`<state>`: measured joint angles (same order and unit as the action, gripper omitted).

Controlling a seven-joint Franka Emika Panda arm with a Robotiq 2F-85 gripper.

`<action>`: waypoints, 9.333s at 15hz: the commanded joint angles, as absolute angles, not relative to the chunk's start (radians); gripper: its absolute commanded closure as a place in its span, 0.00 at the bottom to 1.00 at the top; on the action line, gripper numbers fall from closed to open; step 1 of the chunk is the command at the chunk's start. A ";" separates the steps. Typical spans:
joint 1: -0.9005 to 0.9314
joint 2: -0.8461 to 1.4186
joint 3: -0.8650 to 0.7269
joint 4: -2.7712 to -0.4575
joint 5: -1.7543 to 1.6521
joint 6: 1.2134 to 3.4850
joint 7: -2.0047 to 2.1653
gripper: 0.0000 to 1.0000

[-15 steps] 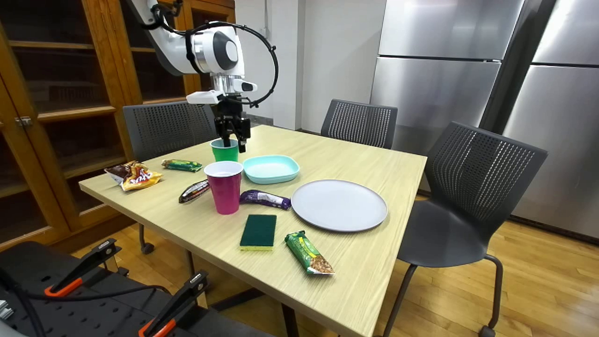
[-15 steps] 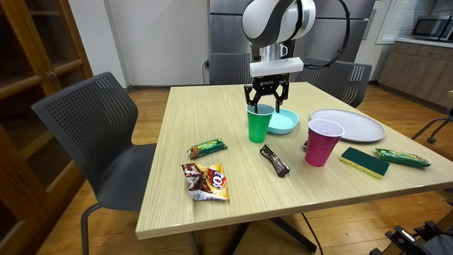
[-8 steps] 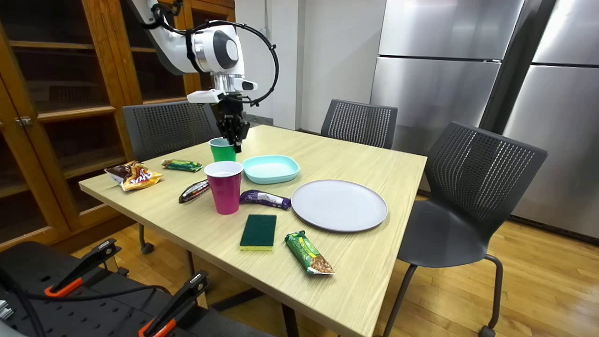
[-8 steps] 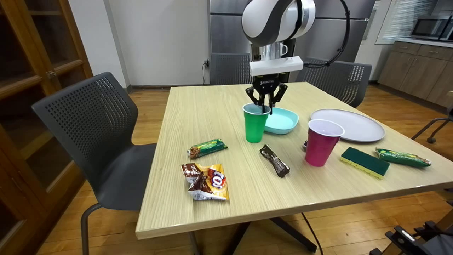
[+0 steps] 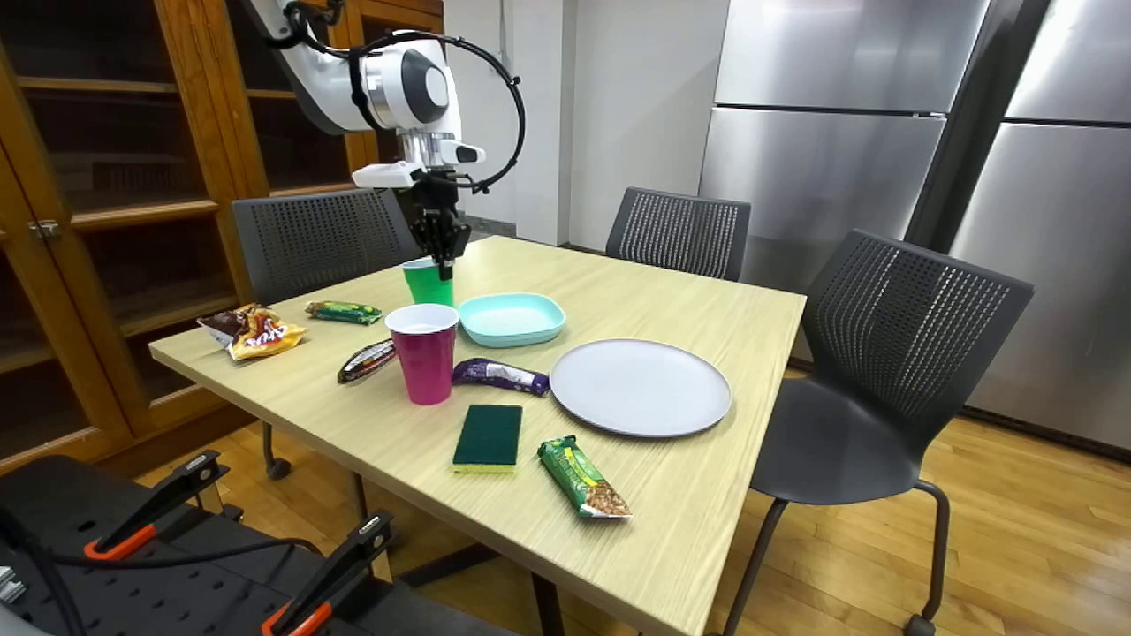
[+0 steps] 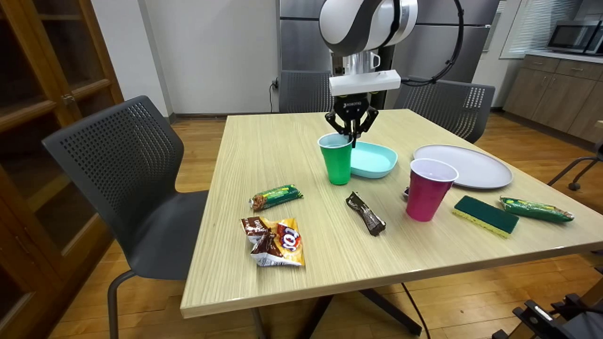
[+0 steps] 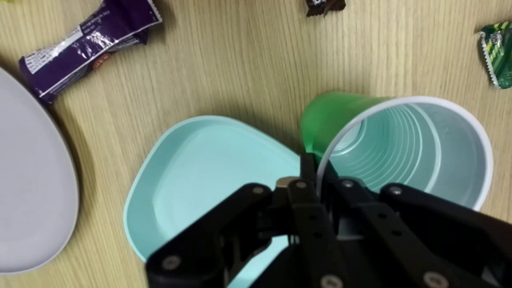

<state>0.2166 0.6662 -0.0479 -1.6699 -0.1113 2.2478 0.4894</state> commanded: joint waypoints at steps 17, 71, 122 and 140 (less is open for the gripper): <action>0.154 0.327 0.025 -1.817 -0.008 2.153 0.228 0.99; -0.123 0.602 -0.271 -1.759 0.125 2.259 0.864 0.99; -0.038 0.119 -0.141 -2.188 -0.106 2.219 0.291 0.00; -0.032 0.072 -0.076 -2.422 -0.035 2.361 -0.042 0.00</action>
<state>-0.0271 0.0614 -0.1016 -2.4093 -0.0624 2.3176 -0.0284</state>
